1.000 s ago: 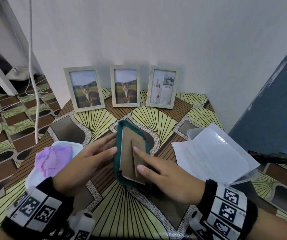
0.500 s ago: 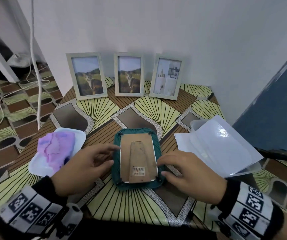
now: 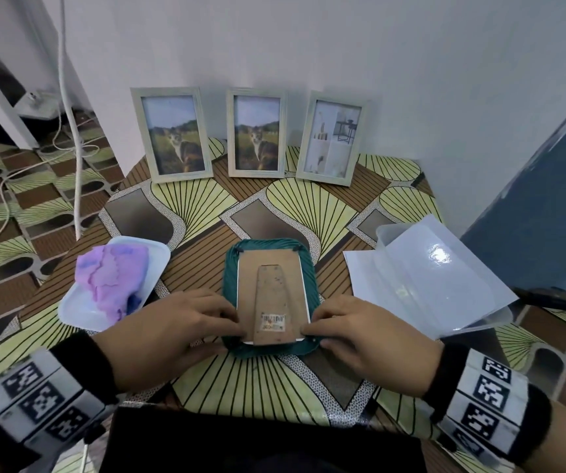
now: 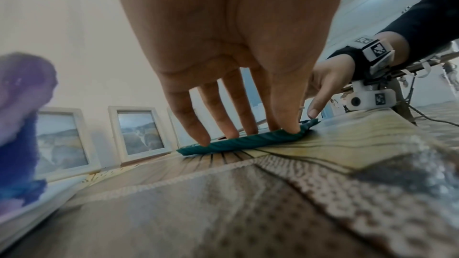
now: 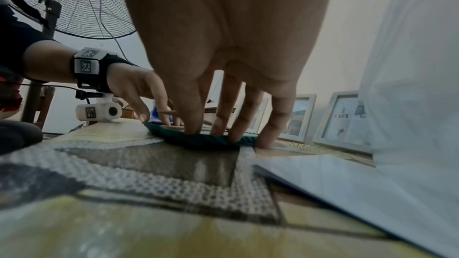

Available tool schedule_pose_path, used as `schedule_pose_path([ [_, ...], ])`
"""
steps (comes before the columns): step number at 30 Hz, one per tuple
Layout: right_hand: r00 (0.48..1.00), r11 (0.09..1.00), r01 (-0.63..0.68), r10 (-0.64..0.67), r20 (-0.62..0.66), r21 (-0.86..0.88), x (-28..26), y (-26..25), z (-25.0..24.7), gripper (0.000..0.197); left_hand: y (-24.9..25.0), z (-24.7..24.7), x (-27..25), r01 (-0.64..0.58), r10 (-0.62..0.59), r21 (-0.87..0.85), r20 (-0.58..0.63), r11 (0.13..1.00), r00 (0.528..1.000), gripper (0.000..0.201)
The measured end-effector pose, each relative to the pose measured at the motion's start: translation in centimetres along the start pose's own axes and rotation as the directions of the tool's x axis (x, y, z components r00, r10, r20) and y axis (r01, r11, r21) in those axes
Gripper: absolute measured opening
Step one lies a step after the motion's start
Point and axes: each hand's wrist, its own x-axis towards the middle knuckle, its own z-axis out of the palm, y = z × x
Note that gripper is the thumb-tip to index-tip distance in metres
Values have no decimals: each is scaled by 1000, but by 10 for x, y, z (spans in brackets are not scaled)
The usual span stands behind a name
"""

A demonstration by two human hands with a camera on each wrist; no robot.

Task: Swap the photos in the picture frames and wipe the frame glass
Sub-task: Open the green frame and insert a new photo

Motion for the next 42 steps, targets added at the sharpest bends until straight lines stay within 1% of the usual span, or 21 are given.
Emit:
schedule_pose_path([
  [2,1000,998,15,-16,-6,-58,2,0,0,29,5,-2,1,-4,4,41,0,999,1000,30],
  [5,998,980,39,-49,-48,-193,5,-4,-1,24,12,-3,5,-21,21,121,5,992,1000,28],
  [7,995,969,80,-91,-36,-234,9,-5,2,23,14,-4,6,-24,22,144,18,989,1000,28],
  [9,992,973,123,-126,0,-197,13,-4,3,25,15,-5,6,-37,35,155,15,987,999,27],
  [11,991,980,136,-136,9,-149,16,-1,3,24,14,-6,6,-47,45,153,15,987,999,26],
  [14,988,978,154,-156,0,-141,16,1,2,23,12,-6,8,-79,76,170,27,982,997,24],
  [18,981,974,182,-189,-37,-134,14,3,2,17,10,-10,14,-167,160,236,47,957,986,19],
  [20,977,973,189,-200,-72,-135,12,5,2,14,9,-14,16,-200,191,223,60,954,980,17],
  [22,975,969,196,-209,-79,-147,11,5,2,14,8,-16,16,-211,202,208,64,955,977,17],
  [26,967,963,220,-237,-94,-158,12,6,3,13,8,-13,14,-182,180,167,24,969,983,17],
  [30,968,963,226,-238,-74,-147,11,7,4,15,6,-6,11,-117,116,133,17,984,993,17],
  [32,968,963,229,-241,-74,-142,12,7,3,15,3,-3,10,-69,65,103,42,992,997,20],
  [34,965,959,242,-253,-62,-144,14,8,3,14,0,0,8,-20,11,88,102,996,995,33],
  [36,962,954,263,-271,-39,-141,16,9,1,15,-1,2,7,-14,5,89,98,996,995,37],
  [38,960,951,273,-278,-15,-142,17,10,-1,15,-1,1,7,-21,17,65,64,998,998,33],
  [42,962,948,272,-269,40,-166,20,10,-8,16,-2,-4,9,-31,30,24,52,999,998,29],
])
